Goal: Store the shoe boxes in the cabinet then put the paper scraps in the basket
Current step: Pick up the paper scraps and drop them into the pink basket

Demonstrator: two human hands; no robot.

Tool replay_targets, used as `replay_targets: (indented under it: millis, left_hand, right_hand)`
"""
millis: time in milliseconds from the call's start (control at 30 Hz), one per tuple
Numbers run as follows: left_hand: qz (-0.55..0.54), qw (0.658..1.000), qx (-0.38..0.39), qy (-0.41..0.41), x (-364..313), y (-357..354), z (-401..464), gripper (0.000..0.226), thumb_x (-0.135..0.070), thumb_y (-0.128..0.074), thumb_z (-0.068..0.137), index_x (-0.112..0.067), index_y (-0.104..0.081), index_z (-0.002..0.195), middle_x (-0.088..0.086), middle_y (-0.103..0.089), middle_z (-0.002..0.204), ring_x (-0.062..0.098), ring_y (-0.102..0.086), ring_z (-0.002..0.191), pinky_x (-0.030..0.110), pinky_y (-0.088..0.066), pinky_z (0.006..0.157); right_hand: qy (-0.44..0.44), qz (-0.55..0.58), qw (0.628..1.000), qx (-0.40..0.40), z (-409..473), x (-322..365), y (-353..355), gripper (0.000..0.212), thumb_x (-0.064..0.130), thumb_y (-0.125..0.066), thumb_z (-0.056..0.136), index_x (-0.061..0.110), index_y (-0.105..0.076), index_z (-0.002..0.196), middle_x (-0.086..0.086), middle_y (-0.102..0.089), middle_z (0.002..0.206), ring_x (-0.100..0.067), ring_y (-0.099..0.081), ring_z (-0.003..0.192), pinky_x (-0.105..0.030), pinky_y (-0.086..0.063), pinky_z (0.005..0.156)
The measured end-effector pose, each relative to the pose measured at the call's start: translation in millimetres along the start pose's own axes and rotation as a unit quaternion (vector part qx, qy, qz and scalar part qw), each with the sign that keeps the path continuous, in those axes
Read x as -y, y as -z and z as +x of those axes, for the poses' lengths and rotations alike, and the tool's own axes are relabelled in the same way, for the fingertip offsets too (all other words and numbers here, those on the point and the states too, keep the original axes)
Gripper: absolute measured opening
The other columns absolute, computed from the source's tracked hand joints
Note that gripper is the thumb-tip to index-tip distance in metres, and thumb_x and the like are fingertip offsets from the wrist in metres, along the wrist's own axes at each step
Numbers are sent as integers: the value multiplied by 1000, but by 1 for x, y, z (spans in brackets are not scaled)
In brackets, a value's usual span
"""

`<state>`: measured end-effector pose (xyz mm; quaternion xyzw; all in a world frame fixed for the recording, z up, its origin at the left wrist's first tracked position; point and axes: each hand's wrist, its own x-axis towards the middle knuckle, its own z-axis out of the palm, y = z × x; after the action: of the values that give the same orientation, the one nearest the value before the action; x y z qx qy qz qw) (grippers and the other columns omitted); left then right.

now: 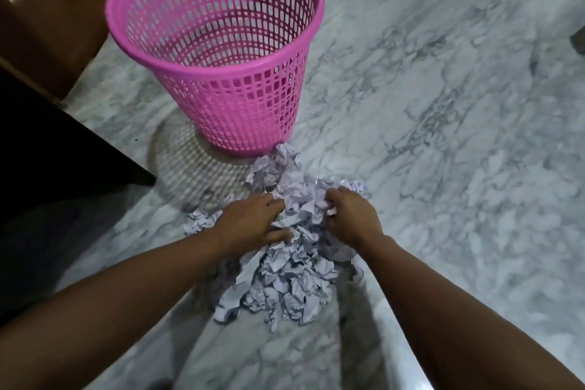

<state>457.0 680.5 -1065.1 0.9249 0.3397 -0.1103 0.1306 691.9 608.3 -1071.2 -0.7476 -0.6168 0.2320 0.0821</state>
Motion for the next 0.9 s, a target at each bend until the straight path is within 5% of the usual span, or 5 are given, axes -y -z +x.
replay_targets:
  millis: [400, 533, 667, 833, 900]
  left_hand:
    - [-68, 992, -105, 29, -13, 43, -10, 45, -68, -38, 96, -26, -51, 103, -13, -48, 91, 11, -48, 79, 25, -23, 54]
    - [-76, 988, -133, 12, -17, 61, -15, 44, -64, -43, 98, -25, -54, 115, -18, -46, 101, 6, -46, 84, 28, -34, 61]
    - [-124, 982, -142, 11, -19, 85, -20, 43, -65, -38, 96, -24, -47, 94, -8, -52, 86, 16, -51, 75, 37, -47, 64]
    - [-308, 914, -265, 21, -32, 141, -35, 28, -47, -55, 99, -25, -47, 83, -4, -54, 76, 10, -55, 71, 38, -48, 63]
    - [-384, 869, -312, 22, -41, 175, -42, 17, -37, -56, 102, -28, -54, 87, -7, -59, 79, 3, -61, 74, 20, -50, 63]
  right_hand:
    - [29, 169, 976, -135, -11, 19, 25, 7, 17, -60, 85, 20, -57, 79, 1, -60, 75, -24, -58, 69, -41, -53, 64]
    - [49, 234, 954, -181, -6, 34, 43, 13, 21, -57, 88, 26, -51, 77, 9, -50, 67, -16, -50, 63, -38, -50, 60]
    - [44, 339, 917, -205, 1, 48, 65, 18, 18, -62, 94, 23, -57, 78, 2, -56, 67, -27, -55, 56, -37, -50, 51]
    - [108, 428, 860, -256, 11, 94, 128, 24, -2, -59, 92, 11, -53, 72, -22, -51, 62, -25, -49, 48, -25, -41, 45]
    - [145, 440, 838, -287, 21, 113, 162, 31, -10, -55, 89, 13, -48, 69, -19, -49, 59, -18, -46, 48, -23, -38, 47]
